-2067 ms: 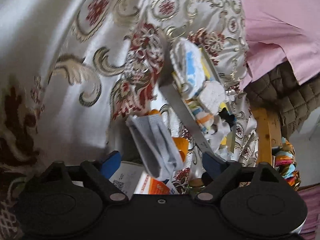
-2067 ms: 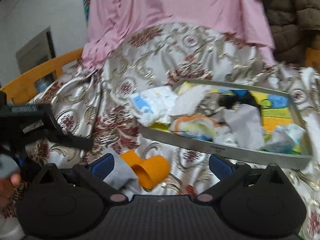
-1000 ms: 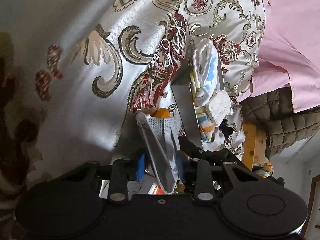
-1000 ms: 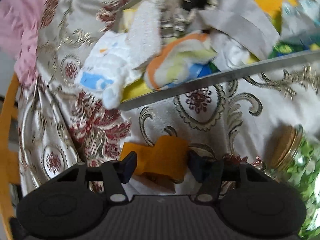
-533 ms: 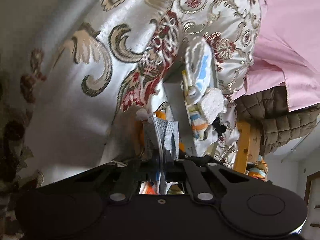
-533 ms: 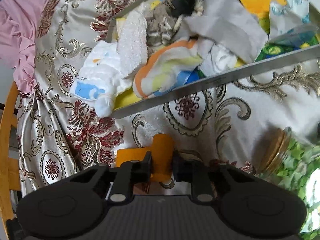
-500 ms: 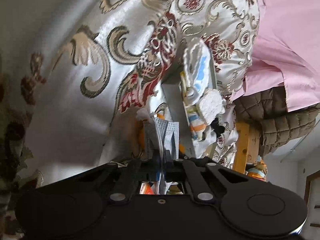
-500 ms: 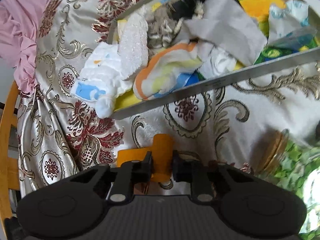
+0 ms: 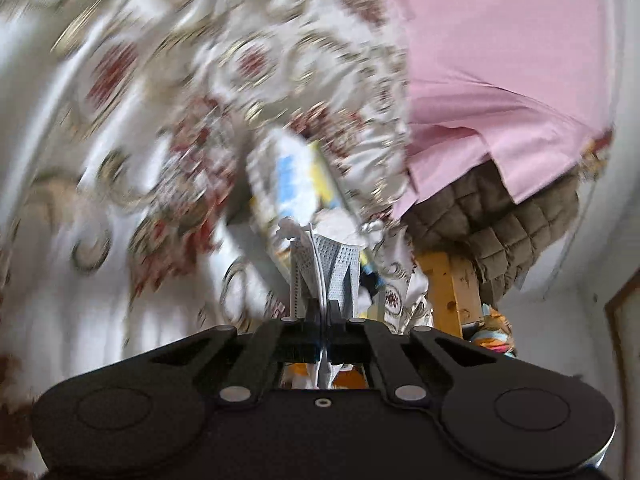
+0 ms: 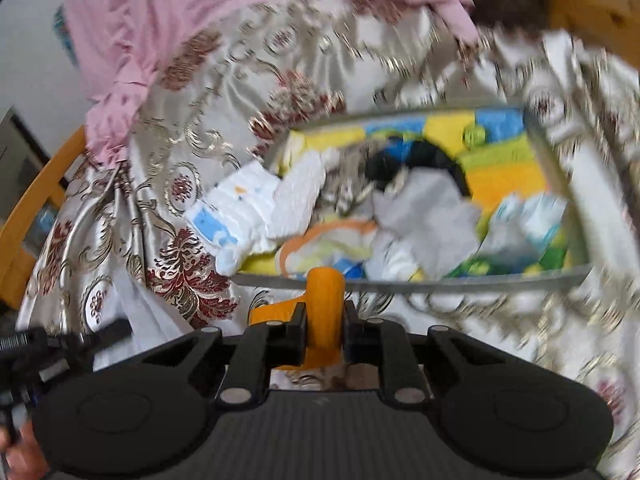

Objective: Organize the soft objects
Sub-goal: 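Carry the orange cup and grey mask with both tools over the tray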

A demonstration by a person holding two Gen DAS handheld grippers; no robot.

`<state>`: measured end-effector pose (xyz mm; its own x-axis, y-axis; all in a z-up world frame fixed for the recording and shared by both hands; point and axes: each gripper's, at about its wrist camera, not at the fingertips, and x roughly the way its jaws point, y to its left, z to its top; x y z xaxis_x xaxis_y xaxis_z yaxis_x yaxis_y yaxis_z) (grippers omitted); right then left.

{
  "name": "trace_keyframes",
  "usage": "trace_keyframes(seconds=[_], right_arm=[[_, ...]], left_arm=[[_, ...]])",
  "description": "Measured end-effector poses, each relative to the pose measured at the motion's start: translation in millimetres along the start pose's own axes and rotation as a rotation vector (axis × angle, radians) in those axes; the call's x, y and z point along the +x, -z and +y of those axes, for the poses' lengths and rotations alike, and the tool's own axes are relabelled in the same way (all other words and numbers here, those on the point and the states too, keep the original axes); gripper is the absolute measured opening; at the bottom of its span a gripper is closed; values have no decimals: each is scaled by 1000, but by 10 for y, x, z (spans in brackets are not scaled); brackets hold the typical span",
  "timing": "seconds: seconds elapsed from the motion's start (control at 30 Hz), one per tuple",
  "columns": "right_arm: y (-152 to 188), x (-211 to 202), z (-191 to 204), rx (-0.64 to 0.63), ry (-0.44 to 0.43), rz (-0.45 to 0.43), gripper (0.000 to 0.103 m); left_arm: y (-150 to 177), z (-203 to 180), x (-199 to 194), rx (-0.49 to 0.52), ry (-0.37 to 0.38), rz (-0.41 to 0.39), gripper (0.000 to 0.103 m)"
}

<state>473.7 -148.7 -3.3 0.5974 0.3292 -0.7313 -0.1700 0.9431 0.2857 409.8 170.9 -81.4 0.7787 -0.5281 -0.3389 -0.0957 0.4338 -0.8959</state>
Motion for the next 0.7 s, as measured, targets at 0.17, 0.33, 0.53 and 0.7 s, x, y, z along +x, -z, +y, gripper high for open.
trace_keyframes(seconds=[0.17,0.33,0.53,0.7], right_arm=[[-185,-333,-116,-87,-25,-81,18],[-474,-488,-383,-60,-32,-169,18],[-738,-386,-883,40,-8,-255,18],[-824,-98,-1302,128,4,-257,18]], left_arm=[[60,-441,75,163,-1,-118,1],[175,-883,358,362,-12,-154,1],[229,-1183,959,460,2,-149,2],[275,-1251,1561,450,11,-109,2]])
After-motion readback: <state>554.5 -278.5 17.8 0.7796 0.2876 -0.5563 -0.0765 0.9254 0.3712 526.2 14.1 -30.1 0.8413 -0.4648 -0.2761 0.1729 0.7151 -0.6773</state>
